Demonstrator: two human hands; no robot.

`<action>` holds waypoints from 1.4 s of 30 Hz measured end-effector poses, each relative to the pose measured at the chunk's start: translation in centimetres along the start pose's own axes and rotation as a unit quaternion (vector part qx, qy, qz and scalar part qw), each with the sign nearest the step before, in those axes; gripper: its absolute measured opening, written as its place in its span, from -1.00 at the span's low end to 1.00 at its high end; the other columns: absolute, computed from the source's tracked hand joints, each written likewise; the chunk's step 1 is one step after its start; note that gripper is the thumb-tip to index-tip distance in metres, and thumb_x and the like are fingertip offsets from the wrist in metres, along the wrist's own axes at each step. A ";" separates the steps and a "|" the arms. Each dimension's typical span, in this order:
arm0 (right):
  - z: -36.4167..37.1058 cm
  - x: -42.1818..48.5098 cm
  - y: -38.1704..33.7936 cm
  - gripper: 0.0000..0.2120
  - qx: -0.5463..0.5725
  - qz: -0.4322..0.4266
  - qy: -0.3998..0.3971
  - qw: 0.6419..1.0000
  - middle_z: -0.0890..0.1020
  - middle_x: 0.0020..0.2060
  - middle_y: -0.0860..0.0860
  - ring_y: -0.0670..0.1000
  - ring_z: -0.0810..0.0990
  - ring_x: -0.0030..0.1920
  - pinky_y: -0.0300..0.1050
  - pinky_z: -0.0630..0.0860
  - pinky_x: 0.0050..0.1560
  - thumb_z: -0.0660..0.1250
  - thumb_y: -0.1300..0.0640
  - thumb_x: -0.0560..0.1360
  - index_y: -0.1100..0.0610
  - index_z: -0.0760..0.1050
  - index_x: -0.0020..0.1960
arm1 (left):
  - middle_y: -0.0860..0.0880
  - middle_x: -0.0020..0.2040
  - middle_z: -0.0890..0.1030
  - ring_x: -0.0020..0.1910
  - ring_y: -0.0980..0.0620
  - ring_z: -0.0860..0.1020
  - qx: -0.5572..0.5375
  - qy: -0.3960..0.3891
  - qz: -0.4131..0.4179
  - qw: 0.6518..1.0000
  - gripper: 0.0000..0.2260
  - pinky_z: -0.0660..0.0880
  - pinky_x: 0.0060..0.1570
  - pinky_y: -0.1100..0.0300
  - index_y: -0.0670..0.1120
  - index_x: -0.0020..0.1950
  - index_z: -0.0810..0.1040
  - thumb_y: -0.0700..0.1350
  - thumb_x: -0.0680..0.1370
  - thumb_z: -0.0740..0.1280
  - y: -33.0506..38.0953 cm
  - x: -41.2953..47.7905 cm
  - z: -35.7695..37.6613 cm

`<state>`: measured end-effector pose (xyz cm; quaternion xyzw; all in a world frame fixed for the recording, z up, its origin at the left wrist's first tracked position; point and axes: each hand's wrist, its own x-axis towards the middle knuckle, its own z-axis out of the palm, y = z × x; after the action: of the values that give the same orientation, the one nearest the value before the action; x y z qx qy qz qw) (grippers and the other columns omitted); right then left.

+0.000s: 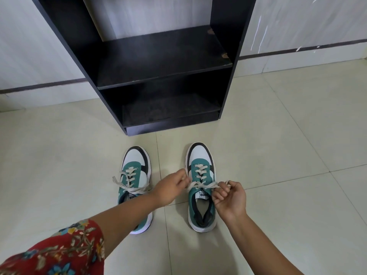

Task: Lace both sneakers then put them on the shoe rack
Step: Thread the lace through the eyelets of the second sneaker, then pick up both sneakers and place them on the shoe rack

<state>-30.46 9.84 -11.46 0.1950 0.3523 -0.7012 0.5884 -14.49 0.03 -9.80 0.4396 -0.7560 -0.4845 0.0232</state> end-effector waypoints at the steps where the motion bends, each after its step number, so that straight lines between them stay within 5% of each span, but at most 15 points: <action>1: -0.1 0.1 0.0 -0.83 0.007 -0.002 0.005 1.000 0.28 -0.63 -0.07 -0.11 0.23 -0.66 -0.29 0.18 -0.65 0.16 0.21 0.27 0.06 0.17 -0.41 | 0.04 -0.27 0.44 -0.19 -0.02 0.46 0.158 0.002 0.052 0.986 -0.80 0.36 -0.16 0.08 -0.04 -0.14 0.31 0.02 0.62 0.10 -0.3 0.0 -0.1; 4: -0.6 0.5 0.1 -0.83 0.014 -0.006 0.024 1.000 0.27 -0.64 -0.07 -0.11 0.22 -0.68 -0.31 0.16 -0.66 0.15 0.22 0.25 0.06 0.16 -0.41 | -0.04 -0.13 0.51 -0.10 -0.03 0.43 0.326 0.028 0.131 0.936 -0.79 0.33 0.00 0.08 -0.07 0.04 0.35 0.04 0.63 0.03 0.1 0.0 -0.5; 14: -1.8 0.5 0.1 -0.78 -0.013 0.007 0.034 0.999 0.23 -0.65 -0.07 -0.11 0.17 -0.69 -0.28 0.11 -0.70 0.16 0.22 0.25 0.06 0.11 -0.40 | -0.05 -0.12 0.58 -0.03 -0.05 0.46 0.330 0.026 0.094 0.939 -0.86 0.24 0.21 0.06 0.01 -0.06 0.27 0.02 0.63 0.03 -0.5 -0.1 -0.8; 16: -1.9 0.0 -0.4 -0.80 -0.061 0.039 0.033 0.997 0.26 -0.64 -0.07 -0.11 0.19 -0.68 -0.28 0.14 -0.69 0.15 0.22 0.30 0.07 0.14 -0.39 | -0.04 -0.19 0.54 -0.09 -0.05 0.47 0.275 0.009 0.025 0.961 -0.85 0.28 0.09 0.07 0.00 -0.11 0.25 0.01 0.63 0.06 -0.1 -0.3 -0.1; 18: -1.7 -0.6 -1.3 -0.81 -0.186 0.057 0.040 0.980 0.35 -0.57 -0.06 -0.09 0.24 -0.61 -0.26 0.22 -0.61 0.13 0.22 0.41 0.07 0.22 -0.36 | -0.01 -0.26 0.47 -0.23 0.03 0.45 0.016 -0.050 -0.105 0.993 -0.80 0.33 -0.08 0.12 -0.03 -0.18 0.28 -0.01 0.61 0.13 0.8 -0.6 0.2; 20: -1.5 -1.5 -2.0 -0.81 -0.331 0.031 0.062 0.941 0.48 -0.42 -0.03 -0.05 0.34 -0.48 -0.21 0.32 -0.42 0.17 0.16 0.50 0.10 0.38 -0.30 | 0.00 -0.17 0.53 -0.17 0.07 0.51 -0.283 -0.094 -0.199 0.933 -0.88 0.45 0.02 0.14 -0.03 -0.10 0.38 -0.03 0.59 0.20 1.6 -1.1 0.4; 23: -1.2 -3.1 -2.4 -0.82 -0.513 -0.051 0.065 0.854 0.57 -0.09 0.00 0.00 0.55 -0.20 -0.11 0.48 -0.18 0.23 0.01 0.55 0.11 0.42 0.04 | 0.03 0.18 0.48 0.19 0.00 0.50 -0.415 -0.030 -0.243 0.876 -0.80 0.38 0.27 0.02 -0.04 0.16 0.42 -0.01 0.58 0.21 1.4 -2.3 0.2; 26: -1.1 -5.0 -2.6 -0.59 -0.689 -0.139 0.012 0.711 0.49 0.12 -0.07 -0.02 0.62 -0.04 0.01 0.52 0.00 0.31 -0.15 0.47 -0.13 0.25 0.25 | 0.00 0.31 0.39 0.29 -0.05 0.44 -0.344 0.023 -0.274 0.898 -0.66 0.38 0.22 0.07 -0.04 0.32 0.35 0.02 0.58 0.23 0.8 -4.0 -0.2; 29: -1.3 -7.1 -2.7 -0.54 -0.820 -0.125 -0.089 0.552 0.44 0.20 -0.22 -0.04 0.58 0.10 -0.08 0.50 0.05 0.36 -0.19 0.40 -0.26 0.29 0.24 | -0.07 0.34 0.37 0.30 -0.05 0.40 -0.131 0.111 -0.178 0.969 -0.63 0.34 0.24 0.10 -0.04 0.31 0.38 -0.06 0.52 0.33 -0.7 -6.9 -1.8; 32: -2.2 -7.9 -1.7 -0.40 -0.889 -0.119 -0.116 0.427 0.39 0.29 -0.16 0.04 0.56 0.14 -0.10 0.52 0.03 0.39 -0.16 0.34 -0.21 0.27 0.33 | -0.02 0.36 0.33 0.34 -0.09 0.31 0.081 0.185 -0.164 0.966 -0.56 0.30 0.26 0.05 0.03 0.24 0.45 -0.08 0.39 0.45 -2.4 -10.8 -2.7; 37: -2.2 -6.6 0.9 -0.45 -0.924 -0.137 -0.054 0.352 0.35 0.37 0.06 0.17 0.60 0.06 -0.08 0.54 -0.03 0.38 -0.08 0.39 -0.12 0.35 0.35 | -0.18 0.53 0.01 0.49 -0.22 0.06 0.052 0.131 -0.285 0.948 -0.34 0.27 0.37 -0.07 0.05 0.31 0.38 -0.12 0.26 0.54 -5.5 -13.3 -2.4; 39: -2.1 -6.4 1.3 -0.56 -0.927 -0.160 -0.038 0.338 0.48 0.24 0.05 0.17 0.61 0.01 -0.09 0.52 -0.10 0.35 -0.10 0.41 -0.10 0.44 0.27 | -0.22 0.43 0.30 0.41 -0.19 0.28 0.015 0.105 -0.268 0.958 -0.46 0.37 0.25 0.04 -0.02 0.22 0.47 -0.17 0.27 0.53 -6.4 -13.3 -2.7; 42: -1.8 -6.2 1.7 -0.61 -0.918 -0.193 -0.033 0.345 0.57 0.10 0.01 0.14 0.61 -0.02 -0.09 0.52 -0.16 0.33 -0.14 0.42 -0.11 0.48 0.23 | -0.15 0.04 0.63 0.00 -0.12 0.55 0.057 0.102 -0.216 0.969 -0.70 0.42 -0.11 0.15 -0.11 -0.02 0.55 -0.11 0.31 0.50 -6.6 -13.4 -2.8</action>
<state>-27.64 15.29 -8.82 -0.5636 0.7837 -0.0386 0.2584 -0.70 6.29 -8.06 0.6399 -0.6633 -0.3867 -0.0306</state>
